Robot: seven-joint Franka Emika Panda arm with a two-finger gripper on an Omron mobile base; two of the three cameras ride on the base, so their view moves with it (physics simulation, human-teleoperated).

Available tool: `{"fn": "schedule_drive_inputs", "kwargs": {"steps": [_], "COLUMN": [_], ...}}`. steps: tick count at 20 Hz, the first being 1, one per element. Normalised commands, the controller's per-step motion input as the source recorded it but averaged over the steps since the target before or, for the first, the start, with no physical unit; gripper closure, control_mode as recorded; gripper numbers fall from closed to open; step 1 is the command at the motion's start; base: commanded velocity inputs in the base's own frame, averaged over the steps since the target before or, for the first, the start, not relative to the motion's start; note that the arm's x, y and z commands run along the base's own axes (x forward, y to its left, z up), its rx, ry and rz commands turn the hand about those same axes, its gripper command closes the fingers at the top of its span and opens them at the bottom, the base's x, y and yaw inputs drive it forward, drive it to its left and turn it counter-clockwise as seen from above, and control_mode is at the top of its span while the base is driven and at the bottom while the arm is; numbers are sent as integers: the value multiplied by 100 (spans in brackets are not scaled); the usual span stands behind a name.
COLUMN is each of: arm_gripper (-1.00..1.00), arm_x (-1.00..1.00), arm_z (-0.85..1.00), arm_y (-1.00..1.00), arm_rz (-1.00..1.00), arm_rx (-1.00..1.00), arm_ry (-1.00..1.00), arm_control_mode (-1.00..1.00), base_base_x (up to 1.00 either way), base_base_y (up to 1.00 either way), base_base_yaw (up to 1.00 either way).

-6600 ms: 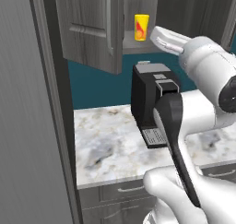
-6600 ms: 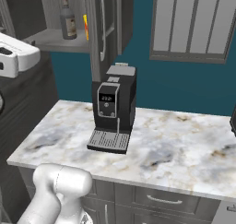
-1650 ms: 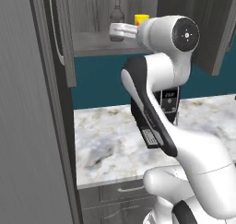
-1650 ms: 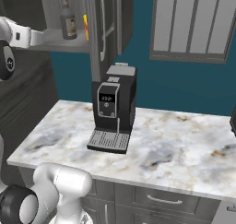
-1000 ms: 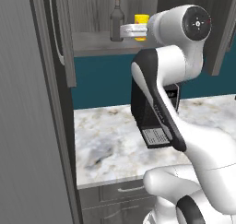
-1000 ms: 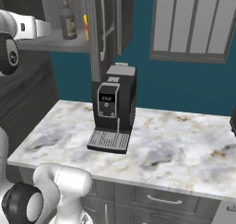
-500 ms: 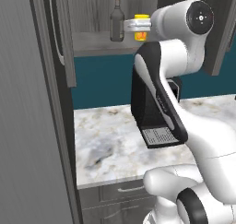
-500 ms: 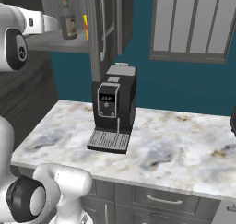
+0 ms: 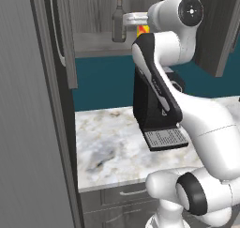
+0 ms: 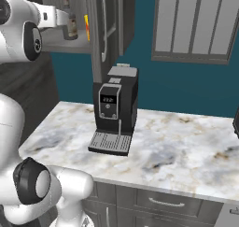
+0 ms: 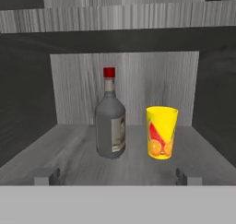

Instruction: Open the cabinet directly in front. Then move the liquor and the cup to the dining counter with the jar on it.

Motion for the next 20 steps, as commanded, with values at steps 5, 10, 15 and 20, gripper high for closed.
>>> {"fn": "schedule_drive_inputs", "kwargs": {"steps": [5,10,15,20], "arm_gripper": [-100,-100,-100,-100], "arm_x": [46,39,26,33], "arm_z": [13,4,-1,0], "arm_y": [0,0,8,16], "arm_rz": [0,0,0,0], "arm_rx": [0,0,0,0], "arm_ry": [0,2,0,0], "arm_control_mode": [-100,-100,-100,-100], "base_base_x": [0,0,0,0], "base_base_y": [0,0,0,0], "base_base_yaw": [0,0,0,0]}}
